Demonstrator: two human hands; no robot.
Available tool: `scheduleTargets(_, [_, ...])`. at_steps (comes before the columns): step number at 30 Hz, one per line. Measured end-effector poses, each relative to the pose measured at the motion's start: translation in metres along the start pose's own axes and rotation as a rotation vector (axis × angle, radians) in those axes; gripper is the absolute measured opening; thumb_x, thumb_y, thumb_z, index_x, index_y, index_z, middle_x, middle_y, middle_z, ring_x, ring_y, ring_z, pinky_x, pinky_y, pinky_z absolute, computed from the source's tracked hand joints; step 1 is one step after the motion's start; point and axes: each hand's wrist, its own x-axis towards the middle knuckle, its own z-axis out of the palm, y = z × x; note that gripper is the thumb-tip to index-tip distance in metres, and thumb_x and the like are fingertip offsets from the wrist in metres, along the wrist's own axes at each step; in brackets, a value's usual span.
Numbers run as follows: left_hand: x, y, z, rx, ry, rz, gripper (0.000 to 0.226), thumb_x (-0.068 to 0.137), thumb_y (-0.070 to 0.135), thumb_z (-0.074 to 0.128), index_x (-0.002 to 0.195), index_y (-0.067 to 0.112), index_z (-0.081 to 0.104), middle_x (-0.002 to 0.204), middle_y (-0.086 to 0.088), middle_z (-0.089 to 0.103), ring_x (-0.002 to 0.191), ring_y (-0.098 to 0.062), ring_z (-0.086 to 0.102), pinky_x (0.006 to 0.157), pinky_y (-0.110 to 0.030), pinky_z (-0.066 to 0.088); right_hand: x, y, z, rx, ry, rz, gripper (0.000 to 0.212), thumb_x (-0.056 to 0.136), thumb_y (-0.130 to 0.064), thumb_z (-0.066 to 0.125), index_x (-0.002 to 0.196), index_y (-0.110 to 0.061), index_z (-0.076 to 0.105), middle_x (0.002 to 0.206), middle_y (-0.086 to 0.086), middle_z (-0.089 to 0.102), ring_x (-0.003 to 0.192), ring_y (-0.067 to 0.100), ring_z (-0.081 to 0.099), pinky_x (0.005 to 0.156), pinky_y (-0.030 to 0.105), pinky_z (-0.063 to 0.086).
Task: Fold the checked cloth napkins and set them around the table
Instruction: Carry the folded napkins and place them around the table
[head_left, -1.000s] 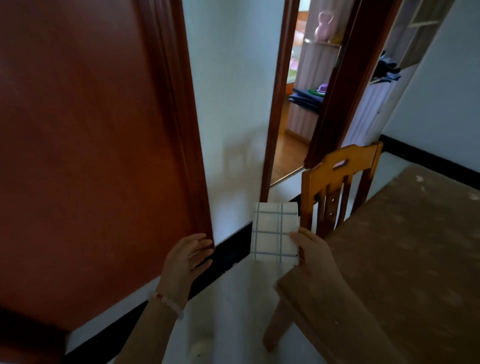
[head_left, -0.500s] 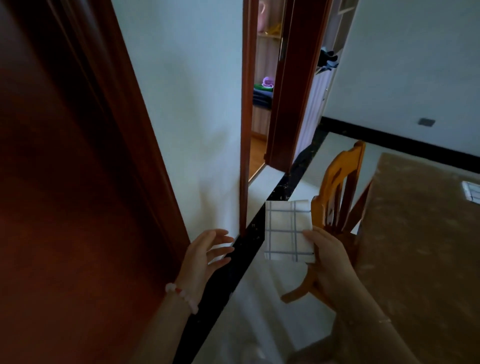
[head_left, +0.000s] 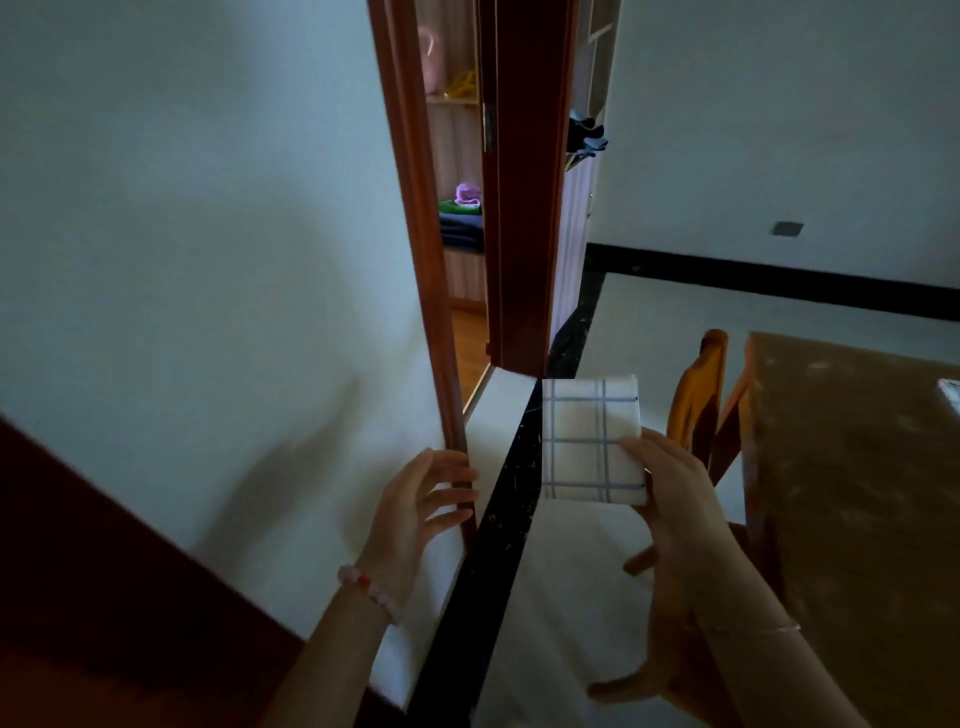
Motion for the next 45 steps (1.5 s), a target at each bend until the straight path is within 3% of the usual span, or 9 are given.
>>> scheduleTargets(4, [0.059, 0.01, 0.015, -0.011, -0.058, -0.029, 0.036, 0.098, 0.026, 0.034, 0.093, 0.007, 0.064, 0.084, -0.008, 0.068, 0.081, -0.024, 0.063, 0.071, -0.033, 0.05, 0.043, -0.013, 0.004, -0.011, 0.037, -0.015, 0.014, 0.093, -0.011, 0.048, 0.094, -0.013, 0.061, 0.093, 0.013, 0.06, 0.083, 0.023, 0.058, 0.074, 0.035, 0.051])
scheduleTargets(9, [0.127, 0.016, 0.053, 0.039, -0.198, -0.063, 0.034, 0.098, 0.027, 0.036, 0.09, 0.009, 0.064, 0.078, -0.003, 0.071, 0.073, -0.018, 0.066, 0.064, -0.028, 0.053, 0.081, -0.027, -0.012, -0.004, 0.14, -0.011, 0.016, 0.093, -0.016, 0.049, 0.099, -0.009, 0.062, 0.085, 0.012, 0.06, 0.063, 0.015, 0.056, 0.044, 0.019, 0.044])
scheduleTargets(13, [0.182, 0.017, 0.089, 0.074, -0.312, -0.087, 0.036, 0.099, 0.029, 0.033, 0.095, 0.01, 0.064, 0.085, -0.003, 0.071, 0.083, -0.02, 0.065, 0.071, -0.03, 0.052, 0.111, -0.038, -0.027, 0.038, 0.27, -0.028, 0.02, 0.091, -0.015, 0.051, 0.102, -0.001, 0.061, 0.097, 0.024, 0.061, 0.077, 0.031, 0.06, 0.064, 0.042, 0.052])
scheduleTargets(16, [0.227, 0.018, 0.124, 0.09, -0.395, -0.086, 0.036, 0.099, 0.028, 0.033, 0.093, 0.01, 0.064, 0.086, -0.004, 0.07, 0.084, -0.02, 0.065, 0.076, -0.032, 0.051, 0.134, -0.046, -0.036, 0.067, 0.371, -0.042, 0.015, 0.091, -0.016, 0.052, 0.097, -0.006, 0.063, 0.101, 0.025, 0.062, 0.092, 0.043, 0.058, 0.088, 0.057, 0.045])
scheduleTargets(22, [0.325, 0.023, 0.201, 0.155, -0.543, -0.079, 0.036, 0.098, 0.028, 0.036, 0.084, 0.01, 0.065, 0.078, -0.003, 0.07, 0.08, -0.02, 0.065, 0.071, -0.03, 0.05, 0.193, -0.069, -0.044, 0.154, 0.559, -0.098, 0.014, 0.089, -0.013, 0.054, 0.083, -0.009, 0.065, 0.072, 0.014, 0.056, 0.06, 0.024, 0.052, 0.053, 0.03, 0.042])
scheduleTargets(26, [0.372, 0.028, 0.243, 0.186, -0.635, -0.091, 0.036, 0.098, 0.03, 0.036, 0.086, 0.011, 0.064, 0.081, -0.003, 0.07, 0.08, -0.018, 0.066, 0.069, -0.029, 0.049, 0.225, -0.084, -0.048, 0.2, 0.619, -0.107, 0.013, 0.091, -0.011, 0.051, 0.091, -0.004, 0.062, 0.066, 0.008, 0.061, 0.053, 0.02, 0.055, 0.045, 0.03, 0.046])
scheduleTargets(31, [0.411, 0.027, 0.284, 0.198, -0.717, -0.141, 0.035, 0.098, 0.029, 0.035, 0.086, 0.012, 0.063, 0.079, -0.003, 0.068, 0.077, -0.018, 0.065, 0.07, -0.031, 0.05, 0.263, -0.093, -0.062, 0.191, 0.698, -0.097, 0.015, 0.09, -0.012, 0.051, 0.092, -0.007, 0.065, 0.081, 0.016, 0.061, 0.068, 0.026, 0.057, 0.053, 0.033, 0.047])
scheduleTargets(36, [0.446, 0.024, 0.327, 0.23, -0.746, -0.202, 0.037, 0.099, 0.027, 0.033, 0.088, 0.009, 0.063, 0.078, -0.006, 0.067, 0.075, -0.02, 0.063, 0.071, -0.031, 0.05, 0.303, -0.102, -0.096, 0.227, 0.732, -0.063, 0.015, 0.09, -0.01, 0.05, 0.095, -0.002, 0.063, 0.082, 0.017, 0.056, 0.065, 0.021, 0.055, 0.041, 0.023, 0.045])
scheduleTargets(45, [0.535, 0.023, 0.385, 0.226, -0.716, -0.27, 0.036, 0.098, 0.025, 0.034, 0.087, 0.009, 0.064, 0.078, -0.004, 0.068, 0.073, -0.018, 0.065, 0.071, -0.031, 0.051, 0.416, -0.121, -0.134, 0.23, 0.791, -0.014, 0.016, 0.089, -0.011, 0.054, 0.092, 0.0, 0.065, 0.09, 0.024, 0.055, 0.081, 0.032, 0.051, 0.067, 0.041, 0.04])
